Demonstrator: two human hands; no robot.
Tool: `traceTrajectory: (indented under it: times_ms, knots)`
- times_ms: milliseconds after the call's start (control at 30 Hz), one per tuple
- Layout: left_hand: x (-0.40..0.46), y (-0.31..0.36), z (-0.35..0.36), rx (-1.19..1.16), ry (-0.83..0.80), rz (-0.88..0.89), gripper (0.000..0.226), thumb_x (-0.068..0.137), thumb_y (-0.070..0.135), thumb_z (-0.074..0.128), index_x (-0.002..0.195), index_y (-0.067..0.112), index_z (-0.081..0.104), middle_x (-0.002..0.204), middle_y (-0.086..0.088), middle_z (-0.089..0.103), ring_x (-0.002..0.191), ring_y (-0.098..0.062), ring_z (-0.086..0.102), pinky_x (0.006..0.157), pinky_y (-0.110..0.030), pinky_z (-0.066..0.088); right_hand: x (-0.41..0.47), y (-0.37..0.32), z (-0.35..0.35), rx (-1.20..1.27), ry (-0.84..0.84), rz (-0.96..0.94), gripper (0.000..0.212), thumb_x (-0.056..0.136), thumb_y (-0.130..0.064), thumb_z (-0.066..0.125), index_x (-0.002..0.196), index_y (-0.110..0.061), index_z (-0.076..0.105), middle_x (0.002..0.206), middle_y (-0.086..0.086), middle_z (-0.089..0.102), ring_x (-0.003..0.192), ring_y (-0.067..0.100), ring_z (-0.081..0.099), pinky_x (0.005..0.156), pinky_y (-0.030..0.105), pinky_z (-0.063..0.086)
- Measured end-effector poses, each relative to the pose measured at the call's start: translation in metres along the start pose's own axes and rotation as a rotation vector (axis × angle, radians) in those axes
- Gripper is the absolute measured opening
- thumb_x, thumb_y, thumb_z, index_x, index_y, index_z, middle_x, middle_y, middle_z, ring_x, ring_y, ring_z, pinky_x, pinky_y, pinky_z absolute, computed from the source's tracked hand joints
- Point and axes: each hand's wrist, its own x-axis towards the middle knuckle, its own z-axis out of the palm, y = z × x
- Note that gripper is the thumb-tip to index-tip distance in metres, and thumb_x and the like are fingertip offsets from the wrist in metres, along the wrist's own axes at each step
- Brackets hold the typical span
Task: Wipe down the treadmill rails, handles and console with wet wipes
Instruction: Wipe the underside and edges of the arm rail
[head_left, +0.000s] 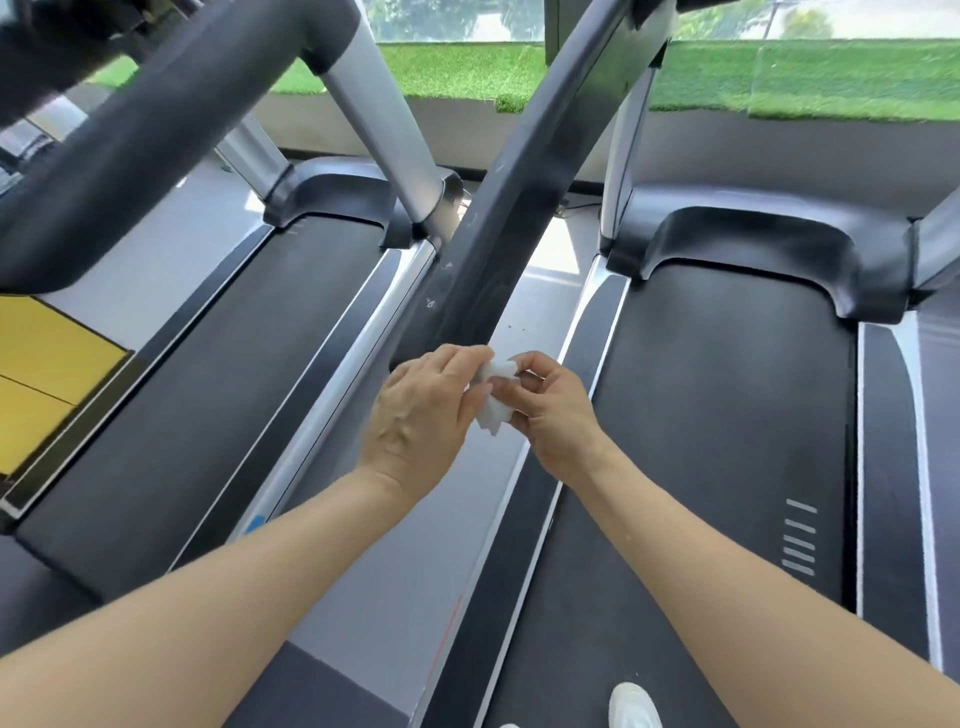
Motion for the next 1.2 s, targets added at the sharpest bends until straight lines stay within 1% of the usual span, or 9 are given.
traceTrajectory:
  times_ms: [67,167,300,567,667,800,967,1067,1200]
  knots:
    - [0.006,0.01,-0.001,-0.058,0.008,-0.134,0.007,0.096,0.021,0.051,0.097,0.015,0.054,0.09,0.007,0.051,0.074,-0.022,0.051,0.062,-0.034,0.044,0.0,-0.002,0.0,-0.126,0.079,-0.081,0.014,0.085,-0.004,0.067,0.083,-0.013,0.056,0.079,0.003,0.062,0.078,0.02,0.061,0.079,0.034,0.053]
    - [0.014,0.023,-0.002,-0.09,0.061,-0.265,0.006,0.096,0.016,0.049,0.092,0.013,0.047,0.091,0.003,0.045,0.069,-0.023,0.045,0.059,-0.037,0.041,-0.005,-0.005,0.006,-0.448,0.297,-0.329,0.016,0.085,-0.004,0.065,0.086,-0.016,0.054,0.082,-0.004,0.056,0.076,0.009,0.052,0.071,0.012,0.045]
    - [0.024,0.033,0.001,-0.185,0.107,-0.358,0.008,0.097,0.015,0.047,0.09,0.011,0.047,0.088,0.001,0.047,0.067,-0.021,0.047,0.06,-0.033,0.039,-0.006,0.003,0.013,-0.692,0.221,-0.546,0.016,0.088,-0.009,0.062,0.104,-0.011,0.06,0.099,-0.005,0.053,0.093,0.012,0.05,0.077,0.007,0.039]
    - [0.035,0.032,0.009,-0.274,0.049,-0.323,0.006,0.095,0.018,0.053,0.094,0.014,0.056,0.09,0.004,0.061,0.08,-0.015,0.058,0.072,-0.035,0.05,0.026,0.009,0.004,-0.658,0.289,-0.507,0.009,0.094,-0.019,0.057,0.086,-0.017,0.054,0.081,-0.004,0.059,0.073,0.01,0.051,0.064,0.012,0.039]
    - [0.033,0.025,0.004,-0.122,0.155,-0.204,0.016,0.089,0.005,0.056,0.104,0.01,0.059,0.102,0.001,0.058,0.091,-0.016,0.055,0.077,-0.03,0.046,0.056,0.002,-0.007,-0.597,0.386,-0.424,0.011,0.095,-0.022,0.056,0.086,-0.017,0.052,0.085,-0.002,0.058,0.072,0.007,0.048,0.062,0.013,0.037]
    - [0.02,0.004,-0.001,-0.05,0.283,-0.277,0.025,0.086,-0.001,0.055,0.109,0.009,0.058,0.109,0.001,0.049,0.101,-0.014,0.045,0.083,-0.026,0.038,0.107,-0.01,-0.014,-0.515,0.497,-0.329,0.013,0.096,-0.022,0.054,0.096,-0.012,0.061,0.097,0.003,0.063,0.081,0.012,0.051,0.064,0.011,0.036]
    - [-0.004,-0.01,0.002,-0.111,0.276,-0.296,0.03,0.091,0.008,0.044,0.118,0.009,0.057,0.112,0.01,0.042,0.105,-0.018,0.048,0.09,-0.02,0.038,0.119,-0.011,0.005,-0.506,0.36,-0.287,0.024,0.098,-0.035,0.047,0.089,-0.013,0.052,0.094,-0.001,0.057,0.074,0.004,0.051,0.056,0.005,0.038]
    - [-0.011,-0.014,-0.001,-0.128,0.281,-0.294,0.032,0.091,0.009,0.042,0.118,0.01,0.058,0.112,0.013,0.041,0.105,-0.016,0.049,0.089,-0.022,0.042,0.091,0.003,0.017,-0.522,0.297,-0.394,0.014,0.097,-0.022,0.051,0.087,-0.013,0.051,0.093,-0.001,0.053,0.075,0.004,0.049,0.063,0.002,0.037]
    - [-0.017,-0.022,-0.002,-0.144,0.284,-0.292,0.031,0.091,0.003,0.045,0.118,0.008,0.059,0.111,0.01,0.045,0.101,-0.015,0.051,0.086,-0.005,0.035,0.045,0.031,0.031,-0.546,0.163,-0.503,0.015,0.091,0.0,0.055,0.082,-0.013,0.055,0.089,0.001,0.053,0.076,0.003,0.05,0.068,0.014,0.043]
